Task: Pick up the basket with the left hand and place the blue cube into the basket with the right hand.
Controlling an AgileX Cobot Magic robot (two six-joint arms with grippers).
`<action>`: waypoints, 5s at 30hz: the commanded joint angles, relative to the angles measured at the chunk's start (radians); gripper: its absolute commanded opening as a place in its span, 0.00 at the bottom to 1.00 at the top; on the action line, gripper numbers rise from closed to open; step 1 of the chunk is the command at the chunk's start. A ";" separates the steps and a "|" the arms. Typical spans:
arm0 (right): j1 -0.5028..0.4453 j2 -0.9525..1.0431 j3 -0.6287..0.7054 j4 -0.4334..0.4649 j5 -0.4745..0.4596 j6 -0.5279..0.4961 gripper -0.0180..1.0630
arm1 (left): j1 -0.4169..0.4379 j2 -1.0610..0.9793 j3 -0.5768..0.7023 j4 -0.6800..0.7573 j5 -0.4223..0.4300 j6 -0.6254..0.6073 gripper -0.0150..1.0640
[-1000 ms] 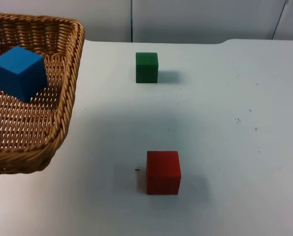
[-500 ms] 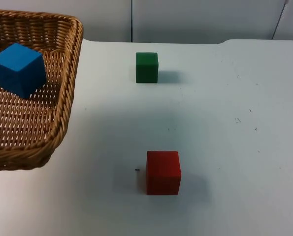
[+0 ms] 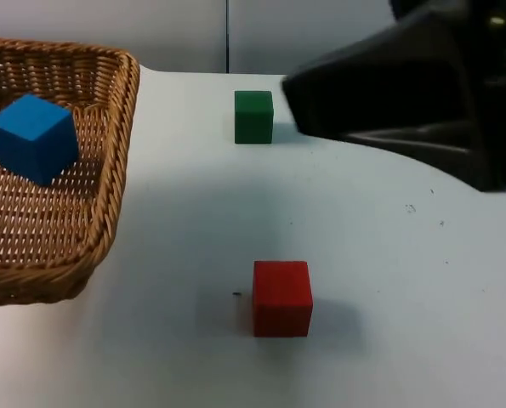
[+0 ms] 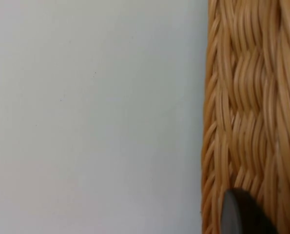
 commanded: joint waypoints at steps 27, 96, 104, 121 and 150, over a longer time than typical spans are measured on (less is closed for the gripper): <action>0.005 -0.559 0.193 0.011 0.159 0.036 0.99 | -0.119 0.289 -0.108 -0.149 -0.188 0.087 0.01; 0.005 -0.559 0.193 -0.011 0.154 0.028 0.99 | -0.119 -0.608 -0.126 0.059 -0.154 -0.169 0.70; 0.005 -0.559 0.193 -0.031 0.157 0.028 0.99 | -0.119 -0.816 -0.079 0.232 -0.099 -0.326 0.70; 0.005 -0.559 0.193 -0.045 0.181 0.040 0.99 | -0.392 -1.193 0.097 0.511 -0.078 -0.517 0.68; 0.005 -0.733 0.270 -0.103 0.409 0.187 0.98 | -0.474 -1.583 0.188 0.944 0.351 -0.904 0.68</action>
